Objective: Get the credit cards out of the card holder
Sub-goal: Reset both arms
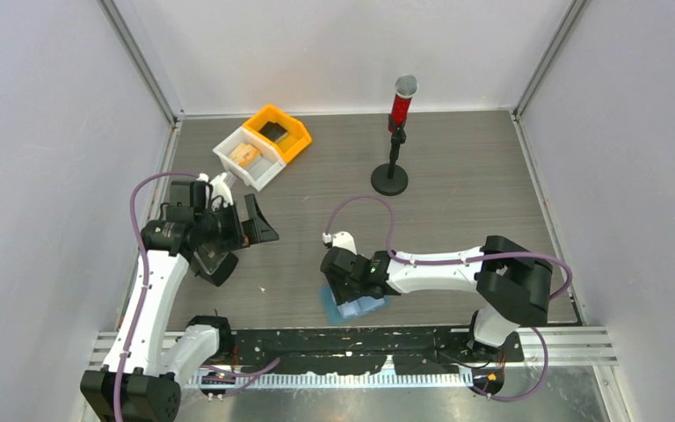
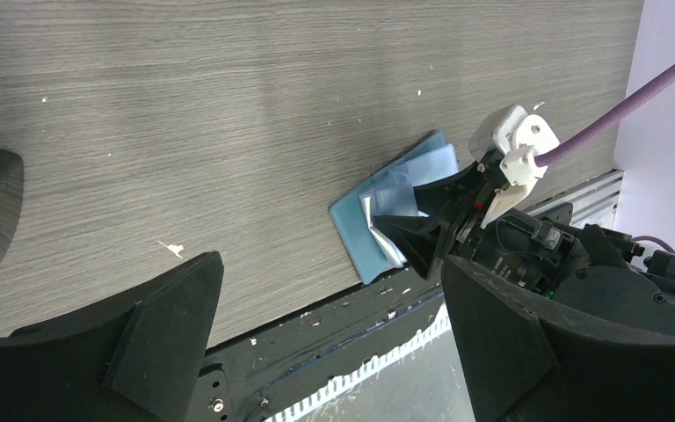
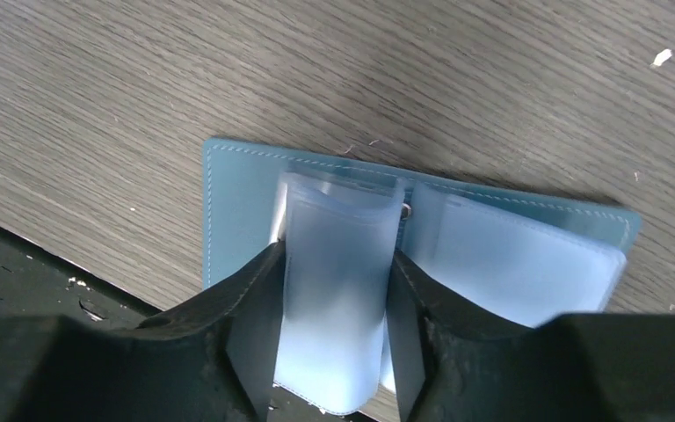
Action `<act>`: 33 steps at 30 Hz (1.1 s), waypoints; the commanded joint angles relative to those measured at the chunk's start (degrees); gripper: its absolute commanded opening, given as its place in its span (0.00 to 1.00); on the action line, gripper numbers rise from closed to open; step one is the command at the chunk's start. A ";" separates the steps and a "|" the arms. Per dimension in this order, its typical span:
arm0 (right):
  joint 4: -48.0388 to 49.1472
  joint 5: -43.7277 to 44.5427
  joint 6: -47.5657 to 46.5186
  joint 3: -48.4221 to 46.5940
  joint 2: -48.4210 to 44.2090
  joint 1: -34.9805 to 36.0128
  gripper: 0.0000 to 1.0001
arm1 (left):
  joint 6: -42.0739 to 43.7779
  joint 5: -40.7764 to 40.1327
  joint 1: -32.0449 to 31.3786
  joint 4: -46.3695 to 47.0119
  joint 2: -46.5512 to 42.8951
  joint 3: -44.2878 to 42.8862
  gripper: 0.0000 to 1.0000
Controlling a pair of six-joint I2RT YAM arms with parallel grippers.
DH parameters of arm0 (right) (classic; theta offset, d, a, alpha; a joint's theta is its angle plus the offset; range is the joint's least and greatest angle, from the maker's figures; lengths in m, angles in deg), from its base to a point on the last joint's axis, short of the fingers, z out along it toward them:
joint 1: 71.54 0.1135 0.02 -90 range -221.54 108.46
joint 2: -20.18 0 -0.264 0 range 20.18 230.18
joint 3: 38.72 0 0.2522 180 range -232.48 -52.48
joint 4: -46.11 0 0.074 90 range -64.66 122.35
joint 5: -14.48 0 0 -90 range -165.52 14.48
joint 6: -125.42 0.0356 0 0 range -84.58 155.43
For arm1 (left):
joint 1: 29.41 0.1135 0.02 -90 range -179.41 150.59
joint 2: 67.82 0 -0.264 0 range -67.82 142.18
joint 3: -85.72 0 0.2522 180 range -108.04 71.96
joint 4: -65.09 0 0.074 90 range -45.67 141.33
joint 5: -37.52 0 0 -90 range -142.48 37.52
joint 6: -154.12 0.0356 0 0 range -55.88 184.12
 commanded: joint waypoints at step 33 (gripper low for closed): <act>-3.64 11.76 -2.37 10.84 -17.94 -21.57 0.44 | -0.72 1.15 0.14 0.52 -3.53 1.51 0.99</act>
